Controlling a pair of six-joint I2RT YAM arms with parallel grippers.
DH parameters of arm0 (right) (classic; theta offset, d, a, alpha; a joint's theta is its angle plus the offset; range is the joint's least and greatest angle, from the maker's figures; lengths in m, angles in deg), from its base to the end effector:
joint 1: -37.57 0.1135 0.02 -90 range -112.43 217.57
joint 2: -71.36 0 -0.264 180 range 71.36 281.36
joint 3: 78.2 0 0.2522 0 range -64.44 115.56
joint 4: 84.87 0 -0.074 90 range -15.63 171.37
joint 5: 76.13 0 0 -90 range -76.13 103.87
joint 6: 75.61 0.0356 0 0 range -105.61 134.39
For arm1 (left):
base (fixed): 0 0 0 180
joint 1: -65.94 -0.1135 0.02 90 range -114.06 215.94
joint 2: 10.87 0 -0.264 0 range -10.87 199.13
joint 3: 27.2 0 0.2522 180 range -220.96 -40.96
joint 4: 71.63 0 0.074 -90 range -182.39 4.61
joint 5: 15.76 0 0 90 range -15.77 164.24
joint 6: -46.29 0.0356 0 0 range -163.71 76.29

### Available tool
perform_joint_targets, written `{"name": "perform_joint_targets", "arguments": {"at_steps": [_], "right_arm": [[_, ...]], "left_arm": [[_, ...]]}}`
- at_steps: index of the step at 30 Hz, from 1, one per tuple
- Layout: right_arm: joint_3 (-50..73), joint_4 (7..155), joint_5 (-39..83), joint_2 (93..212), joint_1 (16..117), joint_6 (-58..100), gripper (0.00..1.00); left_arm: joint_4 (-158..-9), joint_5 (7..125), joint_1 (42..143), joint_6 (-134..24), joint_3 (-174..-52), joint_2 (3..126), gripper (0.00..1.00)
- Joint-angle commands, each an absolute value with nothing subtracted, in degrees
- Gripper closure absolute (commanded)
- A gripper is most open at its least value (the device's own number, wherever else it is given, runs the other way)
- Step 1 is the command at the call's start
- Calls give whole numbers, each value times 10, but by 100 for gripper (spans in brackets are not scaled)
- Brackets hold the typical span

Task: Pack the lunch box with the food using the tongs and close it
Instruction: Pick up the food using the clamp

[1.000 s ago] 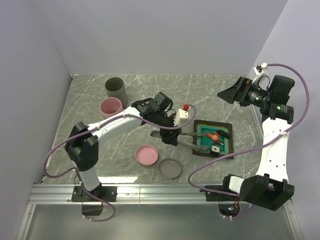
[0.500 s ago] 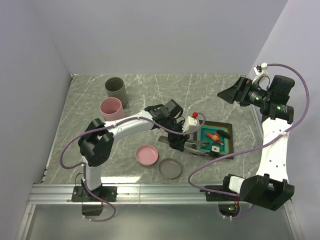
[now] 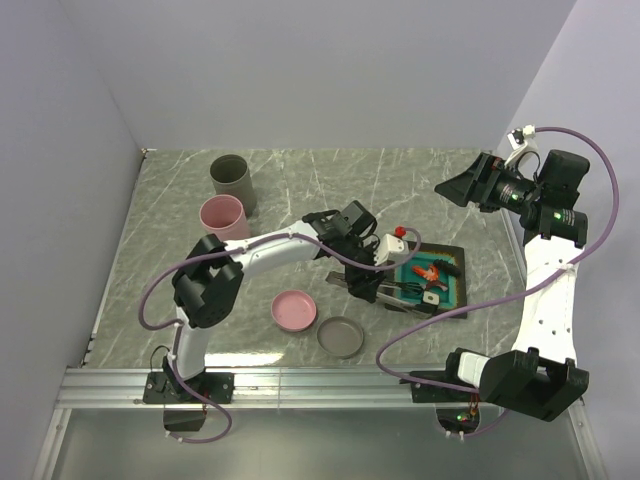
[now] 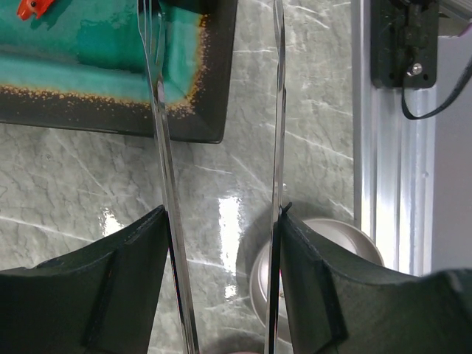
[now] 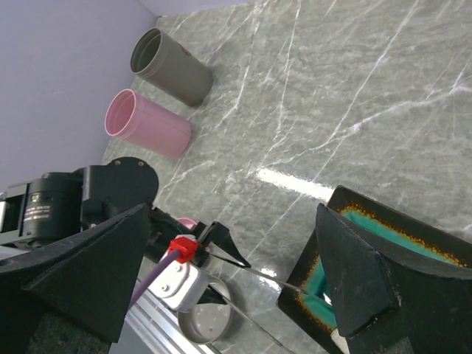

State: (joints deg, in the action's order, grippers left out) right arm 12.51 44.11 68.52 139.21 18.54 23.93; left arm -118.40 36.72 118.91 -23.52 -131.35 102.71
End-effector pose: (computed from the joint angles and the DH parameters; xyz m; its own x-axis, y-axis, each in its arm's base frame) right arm 0.2328 -0.0496 0.4113 -0.5214 0.2813 -0.8056 -0.4104 0.7451 0.5257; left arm 0.2424 -0.3574 0.2292 -0.1807 0.6941 -0.6968 0.9585 -0.0345 -0.2830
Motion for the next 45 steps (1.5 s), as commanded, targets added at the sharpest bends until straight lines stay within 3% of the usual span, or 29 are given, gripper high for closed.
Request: {"name": "perform_joint_targets", "arguments": {"at_steps": [1, 23, 37, 45], "right_arm": [[145, 463, 688, 1387, 183, 245, 0], [139, 466, 694, 1389, 182, 247, 0], [132, 471, 693, 1386, 182, 248, 0], [133, 471, 692, 1384, 183, 248, 0]], "left_arm": [[-1163, 371, 1192, -235, -1348, 1042, 37], [-1167, 356, 1210, -238, -1384, 1083, 42], [-1182, 363, 1213, -234, -1391, 1083, 54], [-1191, 382, 1208, -231, -1374, 1048, 66]]}}
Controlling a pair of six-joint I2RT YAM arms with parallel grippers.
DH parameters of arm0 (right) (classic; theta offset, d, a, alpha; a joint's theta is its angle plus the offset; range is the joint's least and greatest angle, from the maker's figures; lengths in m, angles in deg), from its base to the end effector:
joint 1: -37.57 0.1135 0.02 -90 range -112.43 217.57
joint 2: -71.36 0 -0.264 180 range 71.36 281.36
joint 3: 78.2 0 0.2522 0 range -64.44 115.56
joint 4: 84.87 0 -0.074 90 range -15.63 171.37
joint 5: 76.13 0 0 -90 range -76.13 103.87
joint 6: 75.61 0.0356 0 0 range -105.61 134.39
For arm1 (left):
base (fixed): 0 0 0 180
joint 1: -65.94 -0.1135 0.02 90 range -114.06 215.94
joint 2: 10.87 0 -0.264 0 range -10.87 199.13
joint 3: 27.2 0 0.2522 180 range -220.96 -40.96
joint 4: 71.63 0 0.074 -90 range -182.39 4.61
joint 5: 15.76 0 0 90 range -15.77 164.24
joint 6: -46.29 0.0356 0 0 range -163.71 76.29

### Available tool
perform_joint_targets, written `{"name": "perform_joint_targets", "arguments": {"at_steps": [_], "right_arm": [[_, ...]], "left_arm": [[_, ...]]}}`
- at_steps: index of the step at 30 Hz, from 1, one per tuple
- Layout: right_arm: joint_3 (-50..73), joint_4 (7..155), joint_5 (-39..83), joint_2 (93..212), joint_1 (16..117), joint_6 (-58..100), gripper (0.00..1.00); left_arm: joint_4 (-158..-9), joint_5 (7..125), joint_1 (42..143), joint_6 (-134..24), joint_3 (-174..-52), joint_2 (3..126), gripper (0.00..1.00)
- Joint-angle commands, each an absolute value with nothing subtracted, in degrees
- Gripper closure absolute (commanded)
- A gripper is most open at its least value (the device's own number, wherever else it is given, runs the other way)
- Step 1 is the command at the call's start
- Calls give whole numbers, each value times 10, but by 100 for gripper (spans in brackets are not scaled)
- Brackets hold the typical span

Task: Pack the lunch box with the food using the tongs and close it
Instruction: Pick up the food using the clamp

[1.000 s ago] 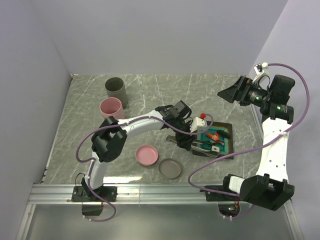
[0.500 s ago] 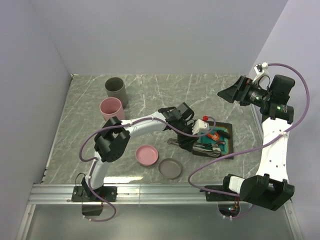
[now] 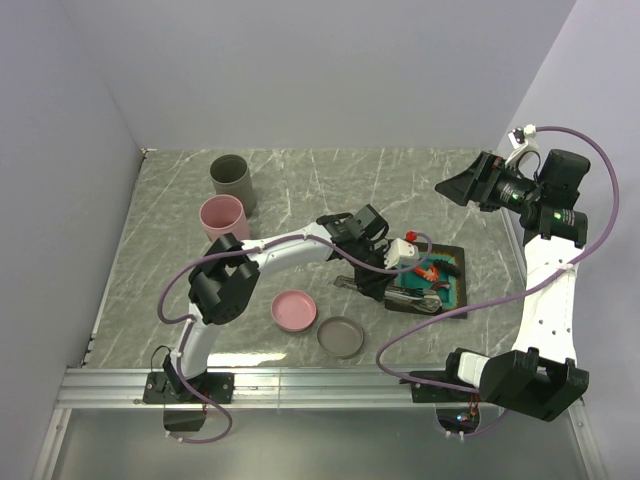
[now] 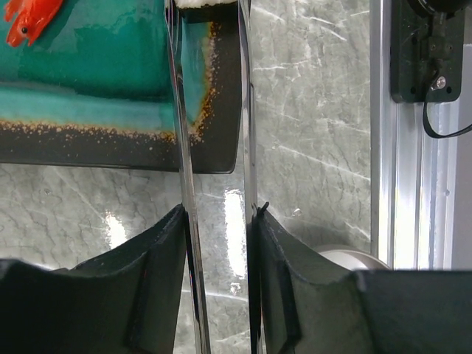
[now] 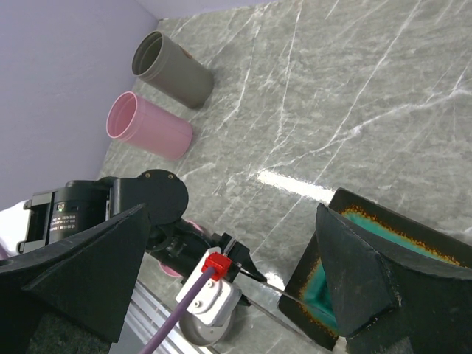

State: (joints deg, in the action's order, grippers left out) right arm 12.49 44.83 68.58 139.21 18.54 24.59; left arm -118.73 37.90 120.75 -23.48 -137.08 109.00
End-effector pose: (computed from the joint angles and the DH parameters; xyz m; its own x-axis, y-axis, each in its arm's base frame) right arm 0.2333 -0.0497 0.4123 -0.5169 0.2865 -0.8067 -0.4113 0.7433 0.5276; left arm 0.2453 -0.3845 0.2125 -0.1622 0.7133 -0.6818 0.9591 -0.0486 -0.2789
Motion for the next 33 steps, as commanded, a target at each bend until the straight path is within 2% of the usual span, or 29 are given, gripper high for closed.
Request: {"name": "perform_joint_targets", "arguments": {"at_steps": [1, 5, 21, 33], "right_arm": [[132, 471, 693, 1383, 182, 248, 0], [126, 478, 694, 1380, 183, 251, 0], [120, 482, 701, 1372, 182, 254, 0], [111, 482, 720, 1377, 182, 256, 0]], "left_arm": [[-1193, 382, 1206, -233, -1373, 1041, 68], [-1202, 384, 1187, -241, -1369, 1021, 71], [-1203, 389, 1134, -263, -1315, 917, 73], [-1296, 363, 1001, -236, -1294, 782, 73]]}}
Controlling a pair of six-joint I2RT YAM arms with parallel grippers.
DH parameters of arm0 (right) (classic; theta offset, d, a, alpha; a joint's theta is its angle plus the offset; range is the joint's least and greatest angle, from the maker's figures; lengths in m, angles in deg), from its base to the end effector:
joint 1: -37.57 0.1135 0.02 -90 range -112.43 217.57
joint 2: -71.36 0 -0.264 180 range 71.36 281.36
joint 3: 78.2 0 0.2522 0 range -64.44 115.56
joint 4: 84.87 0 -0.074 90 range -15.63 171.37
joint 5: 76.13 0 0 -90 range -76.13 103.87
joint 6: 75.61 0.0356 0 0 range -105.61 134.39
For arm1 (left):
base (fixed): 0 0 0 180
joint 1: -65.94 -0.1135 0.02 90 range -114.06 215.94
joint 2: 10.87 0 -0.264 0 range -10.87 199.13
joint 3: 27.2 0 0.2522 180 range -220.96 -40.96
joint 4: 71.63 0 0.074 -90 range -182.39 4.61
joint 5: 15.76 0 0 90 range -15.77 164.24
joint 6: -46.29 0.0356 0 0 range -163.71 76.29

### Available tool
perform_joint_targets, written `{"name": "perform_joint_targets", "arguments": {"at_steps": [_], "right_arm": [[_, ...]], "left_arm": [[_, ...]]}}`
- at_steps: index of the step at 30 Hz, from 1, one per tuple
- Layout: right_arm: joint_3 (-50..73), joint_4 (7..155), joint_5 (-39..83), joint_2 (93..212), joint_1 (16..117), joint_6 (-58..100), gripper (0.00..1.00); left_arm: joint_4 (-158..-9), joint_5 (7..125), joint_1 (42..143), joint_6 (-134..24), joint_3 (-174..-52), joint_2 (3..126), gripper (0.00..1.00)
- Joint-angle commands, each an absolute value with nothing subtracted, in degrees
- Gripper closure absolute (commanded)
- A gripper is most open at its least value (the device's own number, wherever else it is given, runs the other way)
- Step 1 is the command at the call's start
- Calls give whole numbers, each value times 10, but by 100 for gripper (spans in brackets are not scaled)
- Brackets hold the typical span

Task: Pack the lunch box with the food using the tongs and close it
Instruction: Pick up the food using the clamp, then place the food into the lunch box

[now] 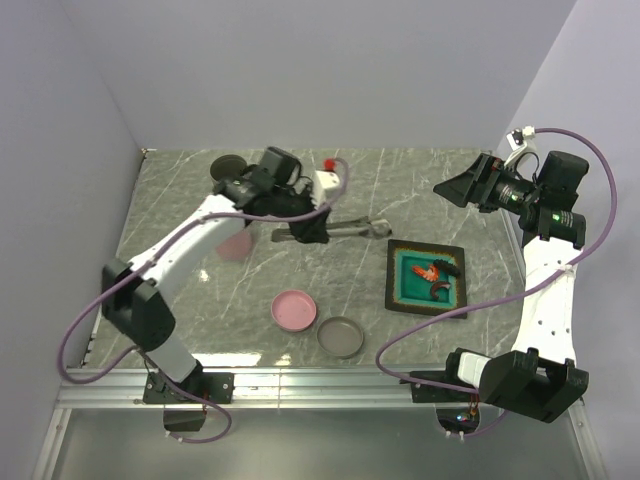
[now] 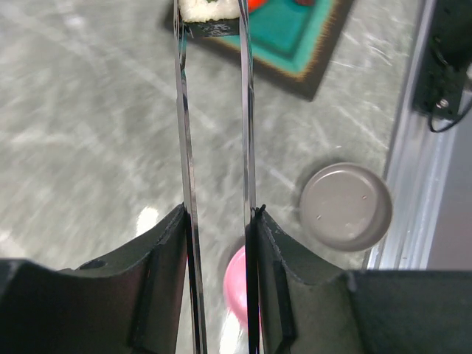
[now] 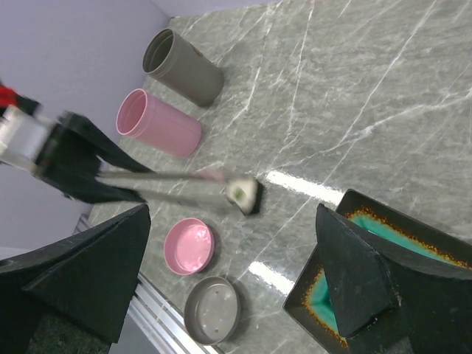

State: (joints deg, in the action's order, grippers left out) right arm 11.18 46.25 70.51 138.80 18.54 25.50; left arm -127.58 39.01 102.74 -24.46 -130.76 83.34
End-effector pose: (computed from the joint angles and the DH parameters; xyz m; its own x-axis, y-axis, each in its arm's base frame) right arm 0.2329 -0.0489 0.4091 -0.5214 0.2919 -0.8019 -0.4322 0.7199 0.5431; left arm 0.2752 -0.2315 0.3429 -0.2833 0.5483 -0.7869 0.9534 0.2499 -0.1692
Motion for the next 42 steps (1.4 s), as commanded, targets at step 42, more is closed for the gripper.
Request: {"name": "perform_joint_targets", "arguments": {"at_steps": [42], "right_arm": [[102, 471, 727, 1361, 182, 250, 0]], "left_arm": [[-1531, 247, 404, 0, -1174, 580, 70]]}}
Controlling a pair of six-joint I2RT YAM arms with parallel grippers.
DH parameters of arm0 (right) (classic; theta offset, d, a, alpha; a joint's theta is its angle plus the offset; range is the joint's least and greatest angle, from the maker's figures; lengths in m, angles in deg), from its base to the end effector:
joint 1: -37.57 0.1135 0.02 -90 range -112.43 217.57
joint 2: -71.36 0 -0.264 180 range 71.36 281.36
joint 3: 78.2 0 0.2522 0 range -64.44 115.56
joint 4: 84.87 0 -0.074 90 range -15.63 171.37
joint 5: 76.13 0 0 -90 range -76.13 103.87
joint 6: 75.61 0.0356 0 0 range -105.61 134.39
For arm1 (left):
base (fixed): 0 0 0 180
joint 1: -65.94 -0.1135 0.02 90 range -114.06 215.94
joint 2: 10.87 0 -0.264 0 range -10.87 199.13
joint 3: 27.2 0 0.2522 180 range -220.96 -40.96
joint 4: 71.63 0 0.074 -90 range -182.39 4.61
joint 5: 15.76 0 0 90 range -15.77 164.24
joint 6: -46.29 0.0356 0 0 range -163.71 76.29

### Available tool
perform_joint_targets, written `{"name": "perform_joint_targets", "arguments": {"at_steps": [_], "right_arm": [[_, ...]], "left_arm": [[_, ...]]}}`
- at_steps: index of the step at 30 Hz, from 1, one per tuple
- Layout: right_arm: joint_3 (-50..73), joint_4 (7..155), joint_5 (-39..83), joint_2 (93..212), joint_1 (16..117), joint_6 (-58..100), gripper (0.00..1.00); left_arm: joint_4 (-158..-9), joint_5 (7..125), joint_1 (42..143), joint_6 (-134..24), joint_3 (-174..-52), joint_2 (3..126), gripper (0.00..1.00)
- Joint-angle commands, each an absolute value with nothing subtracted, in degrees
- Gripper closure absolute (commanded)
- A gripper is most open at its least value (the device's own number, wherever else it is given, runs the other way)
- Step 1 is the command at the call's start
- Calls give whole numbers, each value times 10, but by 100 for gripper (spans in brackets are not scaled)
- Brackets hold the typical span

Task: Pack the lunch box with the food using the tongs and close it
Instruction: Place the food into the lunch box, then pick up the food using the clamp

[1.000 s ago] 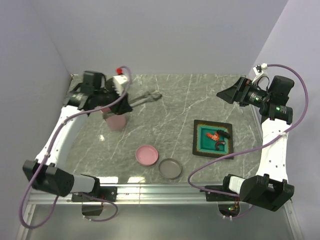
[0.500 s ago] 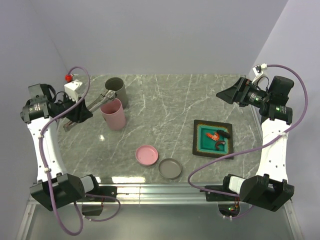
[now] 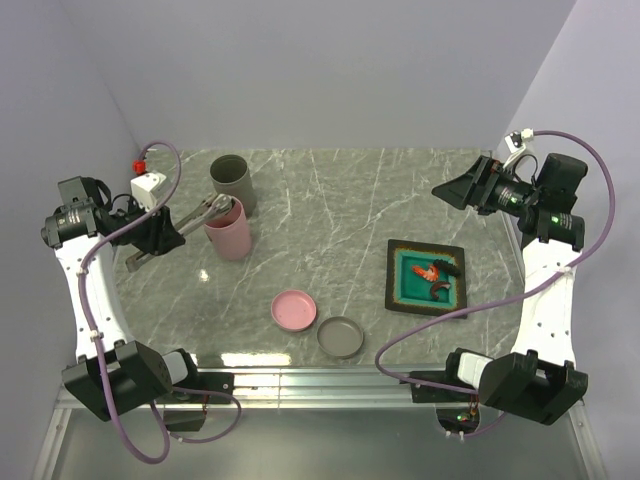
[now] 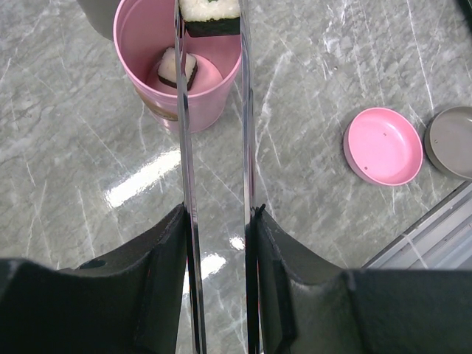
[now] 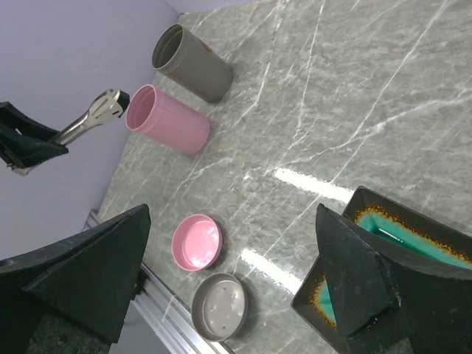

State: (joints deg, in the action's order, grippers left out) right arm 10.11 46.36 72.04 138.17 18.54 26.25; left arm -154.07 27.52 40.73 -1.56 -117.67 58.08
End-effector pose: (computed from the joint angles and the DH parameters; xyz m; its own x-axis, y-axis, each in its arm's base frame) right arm 0.2303 -0.0474 0.4061 -0.5353 0.2993 -0.7899 -0.4414 0.6982 0.5636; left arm 0.1989 0.0650 0.3664 -0.5673 0.2414 -0.7873 0.5515 0.8214 -0.1455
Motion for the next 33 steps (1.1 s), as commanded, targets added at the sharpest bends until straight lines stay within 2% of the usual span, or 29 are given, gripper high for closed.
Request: {"name": "perform_joint_targets", "arguments": {"at_steps": [1, 12, 19, 29, 33], "right_arm": [[102, 469, 724, 1361, 183, 249, 0], [107, 468, 725, 1360, 182, 248, 0], [105, 468, 724, 1361, 182, 249, 0], [110, 474, 726, 1367, 183, 255, 0], [111, 474, 724, 1370, 183, 255, 0]], "left_arm": [[-1529, 249, 404, 1, -1174, 582, 69], [-1485, 271, 403, -30, -1155, 576, 56], [-1519, 265, 404, -4, -1172, 595, 39], [-1539, 243, 420, 5, -1239, 615, 39], [-1516, 257, 485, -15, -1253, 626, 39]]}}
